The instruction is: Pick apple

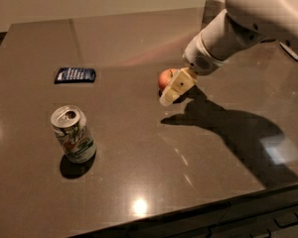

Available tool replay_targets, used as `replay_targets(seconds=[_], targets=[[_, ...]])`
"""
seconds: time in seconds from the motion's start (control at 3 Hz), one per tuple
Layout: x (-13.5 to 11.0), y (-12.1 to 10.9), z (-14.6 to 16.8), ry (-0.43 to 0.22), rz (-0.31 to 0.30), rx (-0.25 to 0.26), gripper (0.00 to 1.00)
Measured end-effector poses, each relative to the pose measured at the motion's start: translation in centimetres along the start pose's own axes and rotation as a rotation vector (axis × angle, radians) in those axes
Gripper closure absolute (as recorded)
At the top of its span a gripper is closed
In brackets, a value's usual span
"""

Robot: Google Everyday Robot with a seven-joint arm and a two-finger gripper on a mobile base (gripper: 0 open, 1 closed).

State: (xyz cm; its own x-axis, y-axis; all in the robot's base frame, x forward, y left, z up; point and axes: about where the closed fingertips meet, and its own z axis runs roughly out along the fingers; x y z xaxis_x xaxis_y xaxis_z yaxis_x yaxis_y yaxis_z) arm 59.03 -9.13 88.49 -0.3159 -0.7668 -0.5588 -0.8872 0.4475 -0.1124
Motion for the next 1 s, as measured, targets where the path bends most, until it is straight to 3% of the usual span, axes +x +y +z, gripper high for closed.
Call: replay_targets(seconds=[0.33,1.0], targets=[[-0.17,-0.57,2.16,0.006,0.011,-0.010,0.22],[-1.16,-1.12,2.61,0.007,-0.003,-0.041,0.69]])
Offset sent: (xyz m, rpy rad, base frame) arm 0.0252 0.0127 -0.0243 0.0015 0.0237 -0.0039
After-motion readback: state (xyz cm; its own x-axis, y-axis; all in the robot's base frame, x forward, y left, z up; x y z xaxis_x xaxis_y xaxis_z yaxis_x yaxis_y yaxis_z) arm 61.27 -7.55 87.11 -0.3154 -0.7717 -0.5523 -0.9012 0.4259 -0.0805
